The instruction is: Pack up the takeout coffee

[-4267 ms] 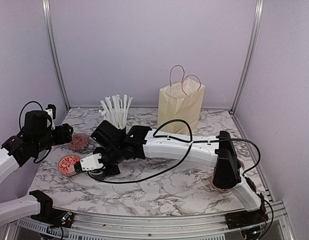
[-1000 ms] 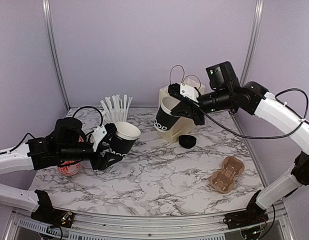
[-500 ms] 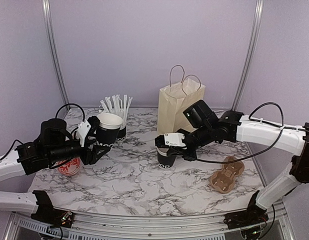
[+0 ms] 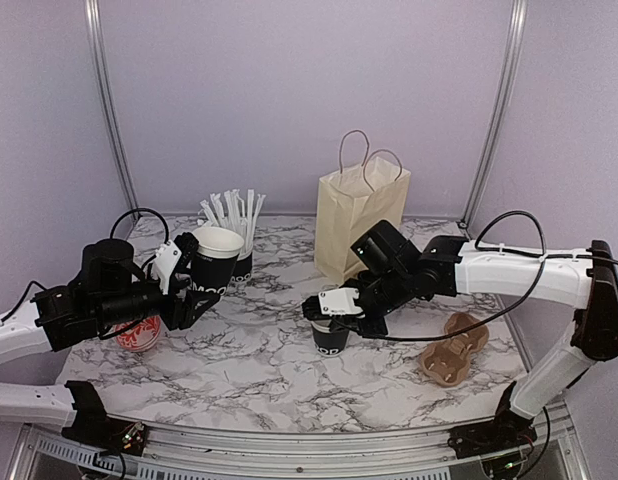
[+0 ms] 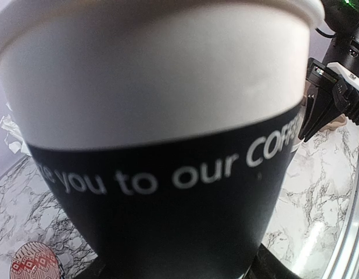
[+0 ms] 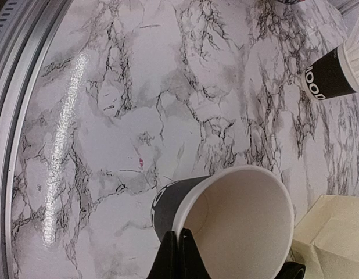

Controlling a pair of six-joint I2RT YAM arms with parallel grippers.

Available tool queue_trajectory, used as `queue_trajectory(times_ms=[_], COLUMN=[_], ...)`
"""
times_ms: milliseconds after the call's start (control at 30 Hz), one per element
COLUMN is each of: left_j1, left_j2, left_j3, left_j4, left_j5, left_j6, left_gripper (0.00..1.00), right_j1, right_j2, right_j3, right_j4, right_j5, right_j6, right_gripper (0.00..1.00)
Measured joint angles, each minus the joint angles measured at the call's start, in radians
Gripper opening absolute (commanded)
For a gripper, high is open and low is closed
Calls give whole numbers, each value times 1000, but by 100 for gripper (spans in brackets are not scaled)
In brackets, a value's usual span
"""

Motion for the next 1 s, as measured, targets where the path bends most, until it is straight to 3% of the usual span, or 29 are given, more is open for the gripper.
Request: queue_trajectory(times_ms=[167, 433, 600, 767, 1000], left_j1=[0, 0, 0, 0, 0], left_j2=[6, 21, 29, 67, 152], left_j3=[0, 0, 0, 0, 0], left_j4=[2, 8, 9, 16, 15], left_j5=[0, 0, 16, 56, 155], left_j6=[-1, -2, -3, -5, -9], left_gripper=[64, 64, 65, 66, 67], right_j1=[0, 1, 1, 1, 1], right_j2=[0, 0, 0, -2, 58], right_j3=[-13, -13, 22, 171, 489], right_j4=[0, -6, -58, -122, -154], right_j5=[-8, -26, -53, -110, -227], right_j6=[0, -4, -12, -10, 31], right_gripper=[4, 24, 25, 29, 45])
